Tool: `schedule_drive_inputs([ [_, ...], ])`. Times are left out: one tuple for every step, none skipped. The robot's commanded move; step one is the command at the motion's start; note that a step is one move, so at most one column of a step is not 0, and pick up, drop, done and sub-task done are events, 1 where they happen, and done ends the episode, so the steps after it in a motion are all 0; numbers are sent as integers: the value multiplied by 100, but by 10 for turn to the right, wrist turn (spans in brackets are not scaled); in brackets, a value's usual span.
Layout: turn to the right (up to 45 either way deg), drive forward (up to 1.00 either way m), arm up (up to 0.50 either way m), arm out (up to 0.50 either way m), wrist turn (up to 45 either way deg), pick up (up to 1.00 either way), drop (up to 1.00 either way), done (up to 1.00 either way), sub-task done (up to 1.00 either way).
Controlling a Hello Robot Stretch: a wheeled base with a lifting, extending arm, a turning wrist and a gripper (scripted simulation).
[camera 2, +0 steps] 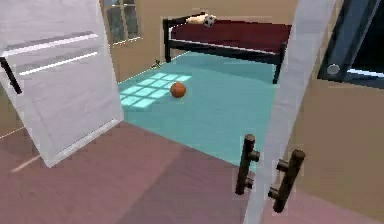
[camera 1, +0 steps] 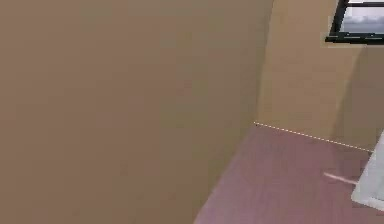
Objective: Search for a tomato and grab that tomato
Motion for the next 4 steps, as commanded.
schedule_drive_inputs([
  [450, 0, 0, 0, 0, 0, 0, 0, 0],
  [450, 0, 0, 0, 0, 0, 0, 0, 0],
  [450, 0, 0, 0, 0, 0, 0, 0, 0],
  [300, 0, 0, 0, 0, 0, 0, 0, 0],
])
